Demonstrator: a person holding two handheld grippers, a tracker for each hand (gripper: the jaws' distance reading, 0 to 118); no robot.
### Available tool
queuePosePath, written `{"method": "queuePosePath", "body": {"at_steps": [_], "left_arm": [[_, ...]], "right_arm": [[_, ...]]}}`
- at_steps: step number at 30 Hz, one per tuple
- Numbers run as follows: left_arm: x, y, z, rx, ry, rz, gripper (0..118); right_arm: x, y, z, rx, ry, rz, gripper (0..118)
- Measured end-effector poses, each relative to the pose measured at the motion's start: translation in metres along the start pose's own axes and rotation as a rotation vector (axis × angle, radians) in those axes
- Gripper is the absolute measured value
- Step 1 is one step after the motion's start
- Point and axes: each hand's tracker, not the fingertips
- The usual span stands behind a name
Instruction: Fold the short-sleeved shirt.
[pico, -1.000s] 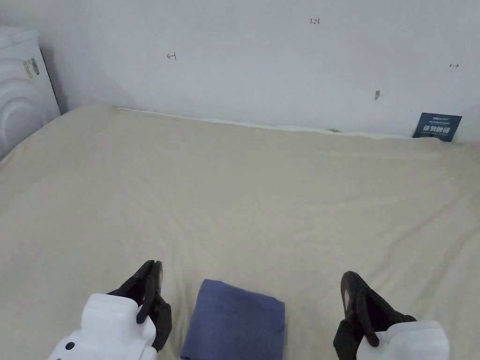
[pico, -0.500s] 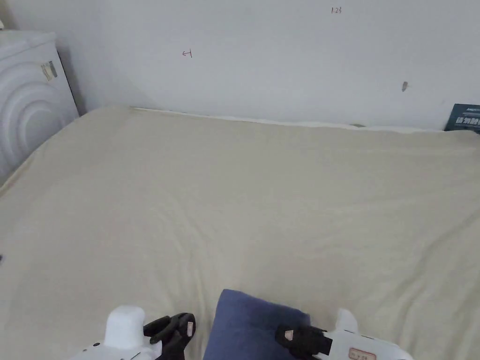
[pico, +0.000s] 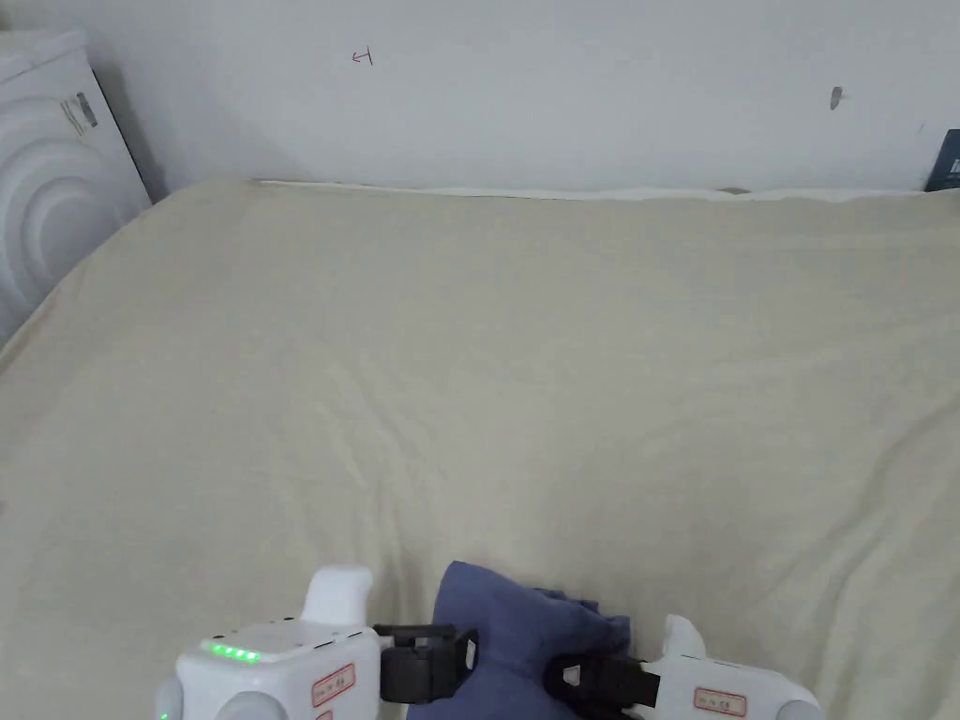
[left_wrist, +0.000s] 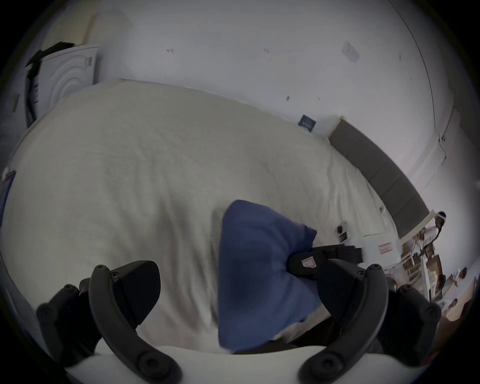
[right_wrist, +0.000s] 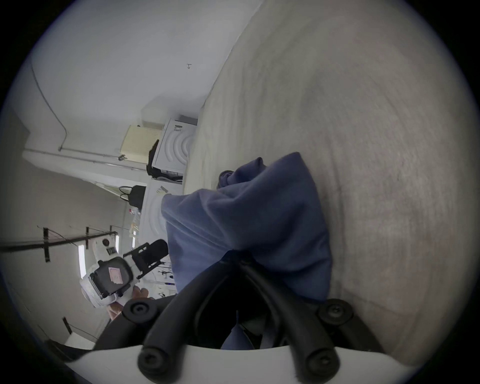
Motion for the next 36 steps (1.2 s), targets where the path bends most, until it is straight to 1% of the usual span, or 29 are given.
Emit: {"method": "queuePosePath", "body": {"at_steps": [2, 3, 4, 5, 6, 7, 8, 9, 10, 11, 12, 14, 16, 18, 20, 23, 24, 26, 28, 29, 33, 34, 36], "left_arm": [[0.006, -0.001, -0.022, -0.049, -0.03, -0.02, 118], [0.008, -0.002, -0.033, -0.084, -0.04, -0.014, 115], [0.013, -0.003, -0.04, -0.108, -0.015, -0.019, 91], [0.019, -0.007, -0.045, -0.089, -0.014, -0.027, 42], [0.028, -0.012, -0.051, -0.065, 0.027, -0.037, 25], [0.031, -0.016, -0.053, -0.078, 0.024, -0.032, 25], [0.035, -0.015, -0.049, -0.069, 0.052, -0.037, 24], [0.037, -0.013, -0.044, -0.063, 0.068, -0.048, 24], [0.036, -0.012, -0.04, -0.064, 0.069, -0.048, 23], [0.037, -0.011, -0.034, -0.058, 0.069, -0.066, 23], [0.039, -0.008, -0.028, -0.047, 0.069, -0.112, 23], [0.043, 0.0, -0.015, -0.046, 0.087, -0.19, 23], [0.045, 0.011, -0.003, -0.039, 0.163, -0.307, 23], [0.032, 0.027, 0.011, -0.029, 0.205, -0.345, 23], [0.006, 0.042, 0.024, -0.024, 0.216, -0.336, 23], [-0.045, 0.064, 0.042, -0.038, 0.326, -0.352, 23], [-0.065, 0.071, 0.048, -0.045, 0.367, -0.336, 23], [-0.108, 0.084, 0.057, -0.069, 0.431, -0.317, 23], [-0.144, 0.093, 0.066, -0.077, 0.481, -0.307, 23], [-0.164, 0.098, 0.07, -0.087, 0.518, -0.3, 23], [-0.23, 0.112, 0.076, -0.156, 0.632, -0.281, 23], [-0.242, 0.113, 0.076, -0.178, 0.659, -0.285, 23], [-0.265, 0.114, 0.075, -0.205, 0.705, -0.244, 23]], "right_arm": [[0.001, -0.001, 0.0, 0.004, 0.005, -0.006, 2], [0.003, -0.002, 0.0, 0.009, 0.007, -0.01, 2], [0.004, -0.003, 0.0, 0.014, 0.008, -0.011, 2], [0.003, -0.004, 0.0, 0.019, 0.008, -0.01, 2], [0.001, -0.005, 0.001, 0.029, 0.002, -0.007, 2], [-0.005, -0.009, 0.004, 0.035, -0.007, -0.003, 2], [-0.01, -0.012, 0.006, 0.048, -0.039, 0.009, 2], [-0.014, -0.014, 0.008, 0.051, -0.043, 0.014, 2], [-0.021, -0.015, 0.011, 0.051, -0.08, 0.024, 2], [-0.027, -0.013, 0.014, 0.06, -0.123, 0.053, 1], [-0.036, -0.016, 0.019, 0.092, -0.17, 0.107, 1], [-0.052, -0.022, 0.029, 0.141, -0.232, 0.172, 1], [-0.059, -0.026, 0.037, 0.181, -0.197, 0.171, 1], [-0.071, -0.029, 0.046, 0.231, -0.179, 0.174, 1], [-0.08, -0.031, 0.053, 0.249, -0.189, 0.192, 1], [-0.098, -0.032, 0.058, 0.281, -0.238, 0.271, 1], [-0.103, -0.032, 0.06, 0.289, -0.258, 0.293, 1], [-0.11, -0.036, 0.062, 0.308, -0.292, 0.364, 1], [-0.117, -0.038, 0.064, 0.305, -0.344, 0.38, 1], [-0.12, -0.04, 0.065, 0.305, -0.352, 0.39, 1], [-0.123, -0.041, 0.075, 0.324, -0.342, 0.38, 1], [-0.125, -0.041, 0.076, 0.33, -0.355, 0.383, 1], [-0.129, -0.041, 0.08, 0.343, -0.384, 0.401, 1]]}}
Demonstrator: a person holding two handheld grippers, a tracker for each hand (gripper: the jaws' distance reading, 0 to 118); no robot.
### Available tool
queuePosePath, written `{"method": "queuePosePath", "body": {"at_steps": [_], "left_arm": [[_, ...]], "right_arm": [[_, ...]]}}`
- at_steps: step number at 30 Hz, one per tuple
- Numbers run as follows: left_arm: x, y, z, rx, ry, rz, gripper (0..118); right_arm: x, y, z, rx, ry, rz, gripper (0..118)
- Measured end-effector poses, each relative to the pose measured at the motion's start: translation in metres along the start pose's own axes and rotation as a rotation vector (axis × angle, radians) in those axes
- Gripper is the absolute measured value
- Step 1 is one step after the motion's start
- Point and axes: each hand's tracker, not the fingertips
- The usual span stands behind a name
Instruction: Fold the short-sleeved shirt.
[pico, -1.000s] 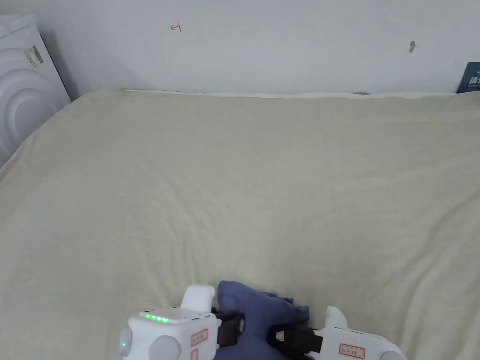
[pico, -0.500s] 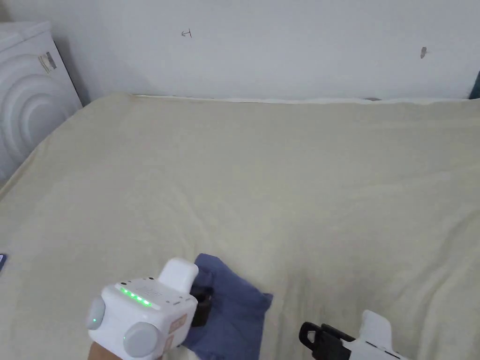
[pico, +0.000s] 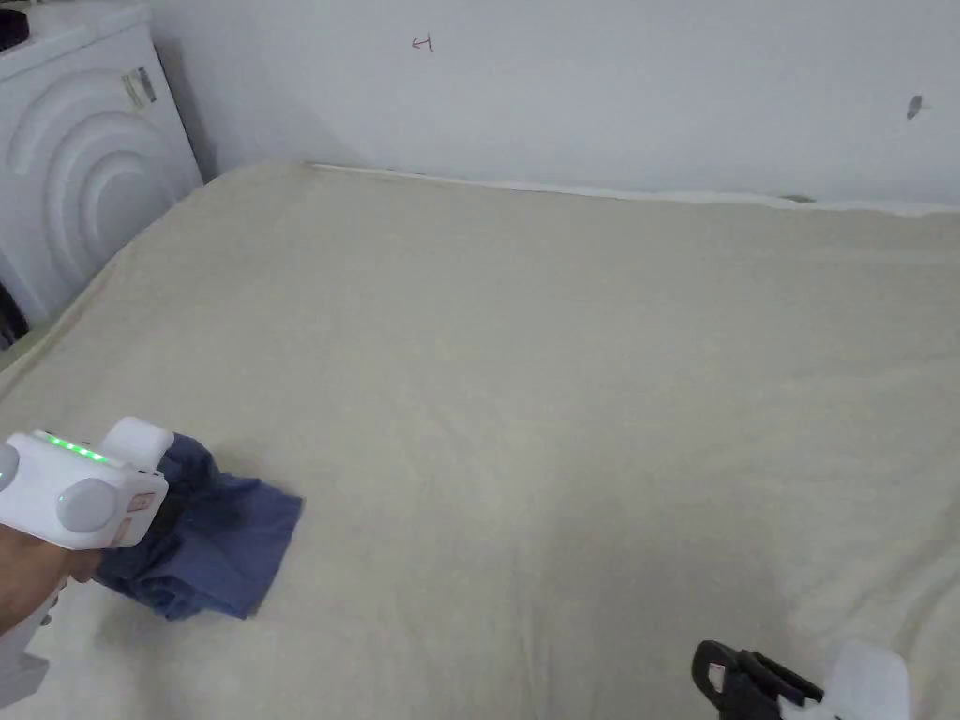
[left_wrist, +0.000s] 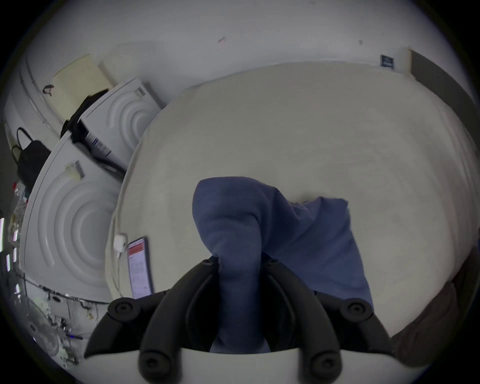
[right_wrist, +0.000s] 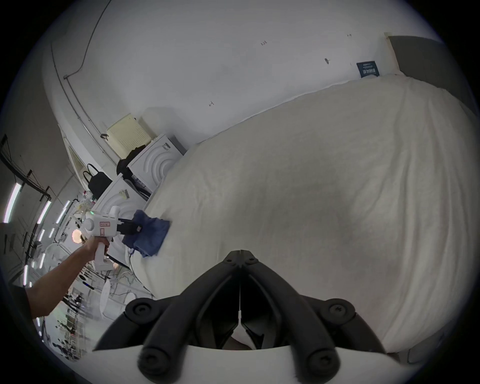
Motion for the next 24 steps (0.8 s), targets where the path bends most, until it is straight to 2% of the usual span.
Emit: {"method": "queuePosePath", "body": {"at_steps": [2, 3, 4, 5, 7, 8, 9, 14, 17, 18, 21, 22, 24], "left_arm": [[-0.006, -0.007, -0.008, -0.006, -0.002, 0.031, 26], [-0.008, -0.011, -0.013, -0.008, -0.006, 0.041, 41], [-0.009, -0.014, -0.017, -0.022, 0.013, 0.065, 84], [-0.009, -0.018, -0.021, -0.047, 0.057, 0.104, 115], [-0.009, -0.033, -0.016, -0.035, 0.128, 0.072, 116], [-0.007, -0.031, -0.01, 0.072, 0.161, 0.024, 116], [-0.004, -0.041, -0.004, -0.004, 0.142, 0.119, 116], [0.01, -0.028, 0.093, 0.183, 0.15, 0.108, 116], [0.037, -0.013, 0.169, 0.375, 0.08, 0.142, 113], [0.031, -0.007, 0.158, 0.463, 0.037, 0.159, 105], [0.056, 0.012, 0.216, 0.66, -0.036, 0.191, 35], [0.07, 0.013, 0.237, 0.708, -0.074, 0.193, 20], [0.096, 0.02, 0.28, 0.815, -0.081, 0.209, 18]], "right_arm": [[-0.002, 0.001, 0.001, 0.005, -0.011, 0.011, 1], [-0.002, 0.003, 0.0, 0.006, -0.013, 0.007, 1], [-0.004, 0.003, -0.001, 0.007, -0.018, 0.009, 1], [-0.005, 0.004, -0.002, 0.005, -0.025, 0.016, 1], [-0.012, 0.006, -0.001, -0.001, -0.054, 0.06, 1], [-0.015, 0.007, 0.0, -0.001, -0.067, 0.082, 1], [-0.019, 0.008, 0.002, 0.005, -0.089, 0.113, 1], [-0.036, 0.019, 0.017, 0.057, -0.122, 0.189, 1], [-0.05, 0.036, 0.038, 0.143, -0.156, 0.272, 1], [-0.057, 0.043, 0.049, 0.173, -0.17, 0.297, 1], [-0.08, 0.065, 0.086, 0.291, -0.198, 0.379, 1], [-0.087, 0.071, 0.098, 0.326, -0.211, 0.401, 1], [-0.103, 0.083, 0.127, 0.407, -0.249, 0.448, 1]]}}
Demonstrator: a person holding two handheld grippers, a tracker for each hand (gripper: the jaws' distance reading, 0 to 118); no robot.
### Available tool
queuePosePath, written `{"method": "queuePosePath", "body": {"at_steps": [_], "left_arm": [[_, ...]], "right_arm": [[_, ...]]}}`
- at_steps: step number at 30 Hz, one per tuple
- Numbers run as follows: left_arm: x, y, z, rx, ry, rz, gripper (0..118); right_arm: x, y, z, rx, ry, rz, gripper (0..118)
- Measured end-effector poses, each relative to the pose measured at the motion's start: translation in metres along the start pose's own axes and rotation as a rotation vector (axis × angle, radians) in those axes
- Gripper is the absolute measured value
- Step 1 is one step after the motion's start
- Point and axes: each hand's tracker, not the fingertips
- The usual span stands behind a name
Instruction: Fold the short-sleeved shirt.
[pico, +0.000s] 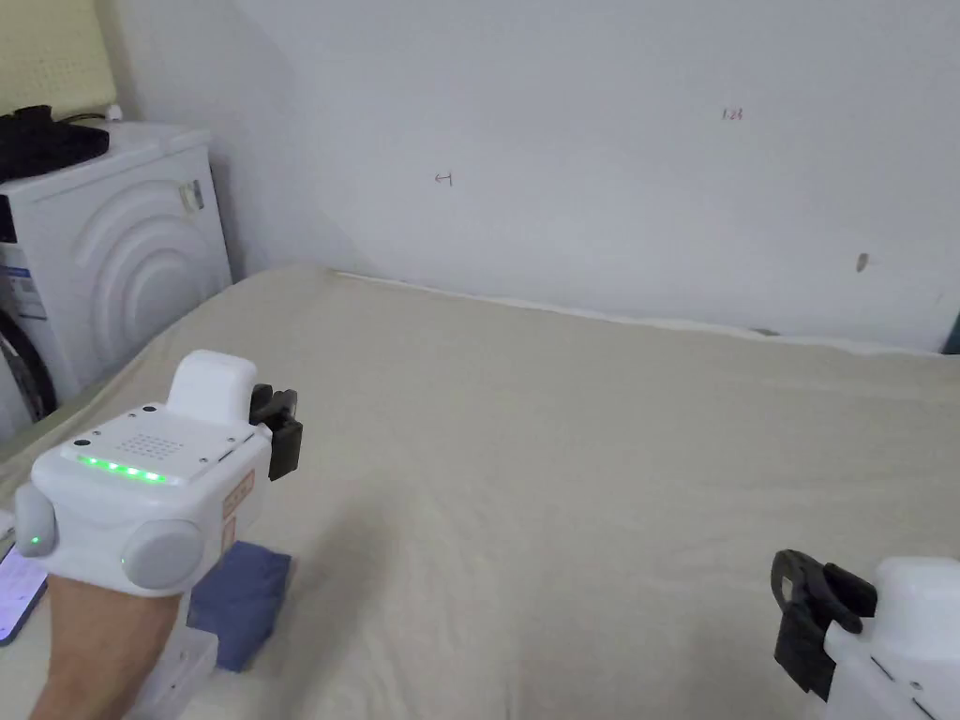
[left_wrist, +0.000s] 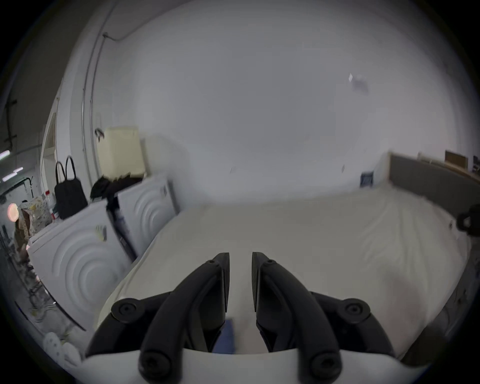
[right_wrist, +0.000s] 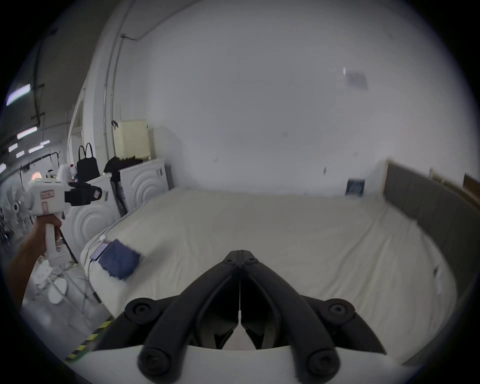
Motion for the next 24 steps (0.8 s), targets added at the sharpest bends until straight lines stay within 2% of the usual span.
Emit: {"method": "queuePosePath", "body": {"at_steps": [1, 5, 7, 8, 11, 15, 19, 20, 22, 24], "left_arm": [[0.016, 0.012, 0.012, 0.042, -0.019, 0.019, 14], [0.097, 0.04, 0.074, 0.212, -0.022, -0.028, 10], [0.131, 0.046, 0.101, 0.263, -0.054, 0.002, 9], [0.144, 0.046, 0.112, 0.272, -0.076, 0.027, 9], [0.166, 0.055, 0.132, 0.285, -0.093, 0.115, 9], [0.175, 0.051, 0.135, 0.269, -0.095, 0.138, 9], [0.181, 0.021, 0.131, 0.23, -0.067, 0.147, 9], [0.184, 0.013, 0.129, 0.209, -0.06, 0.134, 9], [0.184, 0.004, 0.129, 0.174, -0.069, 0.137, 9], [0.181, 0.004, 0.129, 0.173, -0.083, 0.147, 9]], "right_arm": [[0.0, 0.011, 0.011, 0.034, -0.021, 0.015, 1], [-0.001, 0.049, 0.05, 0.148, -0.117, 0.071, 1], [-0.004, 0.062, 0.069, 0.194, -0.181, 0.126, 1], [-0.005, 0.068, 0.08, 0.212, -0.194, 0.13, 1], [-0.006, 0.082, 0.099, 0.259, -0.209, 0.114, 1], [-0.004, 0.086, 0.1, 0.262, -0.237, 0.104, 1], [-0.01, 0.059, 0.091, 0.219, -0.249, 0.099, 1], [-0.011, 0.054, 0.088, 0.213, -0.263, 0.073, 1], [-0.011, 0.049, 0.087, 0.233, -0.215, 0.047, 1], [-0.013, 0.048, 0.085, 0.225, -0.221, 0.035, 1]]}}
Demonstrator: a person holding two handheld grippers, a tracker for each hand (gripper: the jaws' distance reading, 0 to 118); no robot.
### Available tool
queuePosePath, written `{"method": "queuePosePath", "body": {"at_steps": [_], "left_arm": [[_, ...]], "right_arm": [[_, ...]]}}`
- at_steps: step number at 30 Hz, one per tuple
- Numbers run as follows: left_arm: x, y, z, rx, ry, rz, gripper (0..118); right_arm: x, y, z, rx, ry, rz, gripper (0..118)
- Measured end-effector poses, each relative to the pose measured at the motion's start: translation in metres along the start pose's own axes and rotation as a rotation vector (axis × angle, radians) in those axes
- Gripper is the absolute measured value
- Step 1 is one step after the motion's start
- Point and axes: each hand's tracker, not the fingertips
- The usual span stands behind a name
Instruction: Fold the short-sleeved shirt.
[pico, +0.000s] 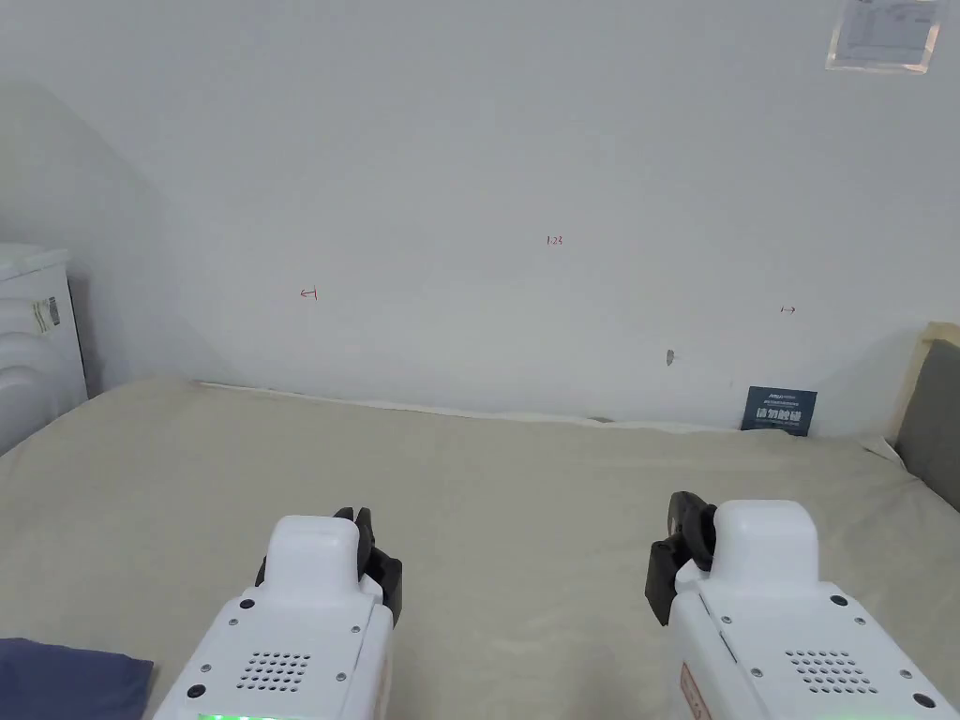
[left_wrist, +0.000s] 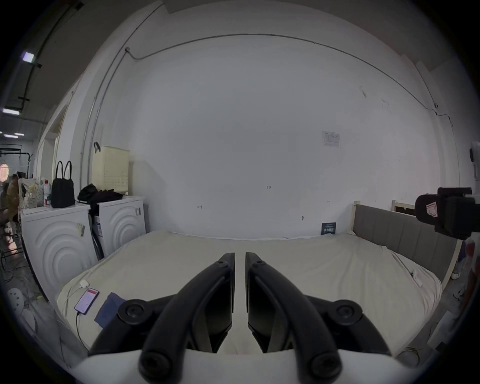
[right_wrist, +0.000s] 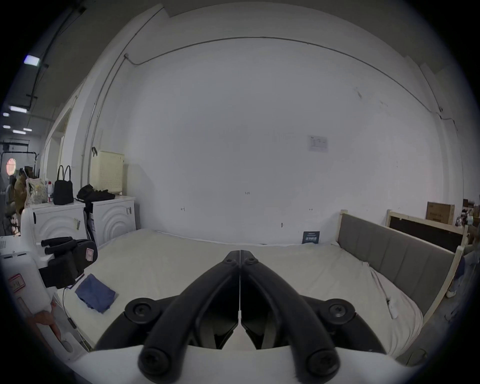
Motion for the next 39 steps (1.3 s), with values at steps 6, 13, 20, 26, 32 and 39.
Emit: {"method": "queuePosePath", "body": {"at_steps": [6, 13, 20, 26, 32, 39], "left_arm": [[-0.007, 0.011, -0.006, 0.01, 0.0, 0.017, 10], [0.001, 0.005, -0.009, -0.012, 0.004, 0.002, 83], [0.009, 0.011, -0.007, -0.007, -0.033, -0.035, 118], [0.017, 0.03, -0.006, -0.041, -0.13, -0.001, 118], [0.043, 0.05, 0.001, -0.065, 0.112, -0.058, 118], [0.042, 0.048, -0.007, -0.177, -0.048, 0.066, 118]], "right_arm": [[-0.004, -0.009, -0.005, -0.021, -0.007, -0.007, 1], [-0.009, -0.014, -0.006, -0.044, -0.021, -0.021, 7], [-0.024, -0.034, 0.001, -0.048, -0.014, -0.019, 118], [-0.023, -0.017, 0.001, -0.017, -0.038, 0.042, 118], [-0.008, -0.004, 0.001, -0.019, -0.023, -0.001, 118], [-0.005, 0.003, 0.004, -0.024, -0.029, -0.012, 118]]}}
